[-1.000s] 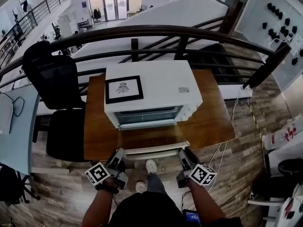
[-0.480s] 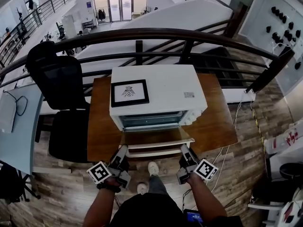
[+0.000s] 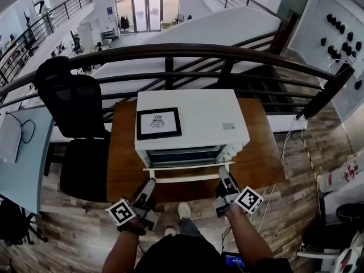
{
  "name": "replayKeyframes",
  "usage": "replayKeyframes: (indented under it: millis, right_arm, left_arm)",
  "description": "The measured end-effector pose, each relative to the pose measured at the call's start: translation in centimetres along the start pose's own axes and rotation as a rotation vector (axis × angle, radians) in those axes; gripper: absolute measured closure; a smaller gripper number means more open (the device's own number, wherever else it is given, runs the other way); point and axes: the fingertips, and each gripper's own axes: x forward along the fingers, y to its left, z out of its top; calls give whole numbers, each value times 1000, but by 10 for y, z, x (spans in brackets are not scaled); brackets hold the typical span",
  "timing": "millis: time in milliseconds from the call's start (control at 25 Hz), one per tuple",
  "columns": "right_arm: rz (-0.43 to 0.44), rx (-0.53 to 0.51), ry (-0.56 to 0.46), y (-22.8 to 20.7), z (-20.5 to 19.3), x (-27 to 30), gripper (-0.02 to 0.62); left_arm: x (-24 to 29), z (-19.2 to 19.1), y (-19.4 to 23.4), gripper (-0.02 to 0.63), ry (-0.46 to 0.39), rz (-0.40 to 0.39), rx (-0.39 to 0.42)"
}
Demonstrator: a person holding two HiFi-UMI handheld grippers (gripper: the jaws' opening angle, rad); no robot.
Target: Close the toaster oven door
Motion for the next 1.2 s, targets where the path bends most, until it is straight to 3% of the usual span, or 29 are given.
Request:
replayKeyframes:
  millis: [360, 520, 680, 800, 920, 1040, 1200]
  right_arm:
    - [30, -8, 5, 9, 19, 30, 437]
    - [19, -16, 7, 10, 25, 40, 431]
    - [30, 7, -10, 10, 28, 48, 430]
    - [26, 13, -23, 11, 30, 53, 426]
    - [30, 4, -27, 11, 31, 55, 425]
    - [31, -18, -23, 12, 31, 56, 420]
    - [28, 2, -20, 12, 31, 59, 417]
  left_arm:
    - [13, 15, -5, 402, -41, -10, 6]
    - [16, 17, 0, 407, -42, 23, 22]
    - [18, 20, 9, 407, -19, 78, 119]
    - [26, 24, 5, 407, 0, 47, 208]
    - [29, 25, 5, 407, 10, 66, 229]
    - [36, 24, -3, 407, 21, 37, 270]
    - [38, 22, -3, 407, 23, 36, 262]
